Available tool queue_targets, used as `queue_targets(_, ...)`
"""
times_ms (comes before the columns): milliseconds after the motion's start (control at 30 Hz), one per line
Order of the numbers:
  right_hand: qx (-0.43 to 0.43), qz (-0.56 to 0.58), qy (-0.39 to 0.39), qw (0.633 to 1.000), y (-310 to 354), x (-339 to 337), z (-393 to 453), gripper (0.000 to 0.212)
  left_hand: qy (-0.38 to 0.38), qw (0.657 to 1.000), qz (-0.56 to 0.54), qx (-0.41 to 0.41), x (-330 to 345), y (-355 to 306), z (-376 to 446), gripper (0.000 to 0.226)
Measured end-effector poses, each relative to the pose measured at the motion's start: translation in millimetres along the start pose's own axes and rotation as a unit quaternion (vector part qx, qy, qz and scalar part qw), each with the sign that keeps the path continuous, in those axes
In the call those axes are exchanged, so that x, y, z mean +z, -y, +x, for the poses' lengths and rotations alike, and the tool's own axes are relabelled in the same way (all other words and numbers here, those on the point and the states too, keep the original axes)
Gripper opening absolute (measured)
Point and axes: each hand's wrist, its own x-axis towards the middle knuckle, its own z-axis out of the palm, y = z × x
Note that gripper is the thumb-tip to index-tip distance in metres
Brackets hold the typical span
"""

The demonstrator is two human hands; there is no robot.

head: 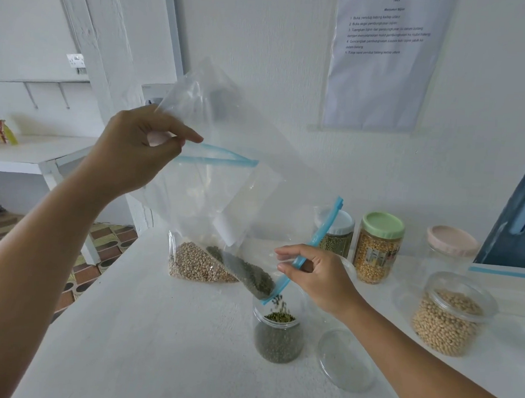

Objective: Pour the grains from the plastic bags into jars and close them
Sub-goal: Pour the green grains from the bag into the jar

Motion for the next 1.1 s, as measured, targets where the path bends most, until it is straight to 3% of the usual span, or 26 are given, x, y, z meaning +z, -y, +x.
queue_targets(433,0.004,0.015,-0.009,1.0,1,1,2,0.027,-0.038,0.999,-0.007,-0.005,4,-4,0,0.029)
queue_targets(767,0.01,0.021,-0.003,1.0,-2,0,2,0.027,-0.012,0.999,-0.022,-0.025,-3,-2,1,0.023)
queue_targets(1100,-0.004,-0.001,-0.01,1.0,2,0,1,0.028,-0.014,1.0,0.017,0.004,-2,0,4,0.029)
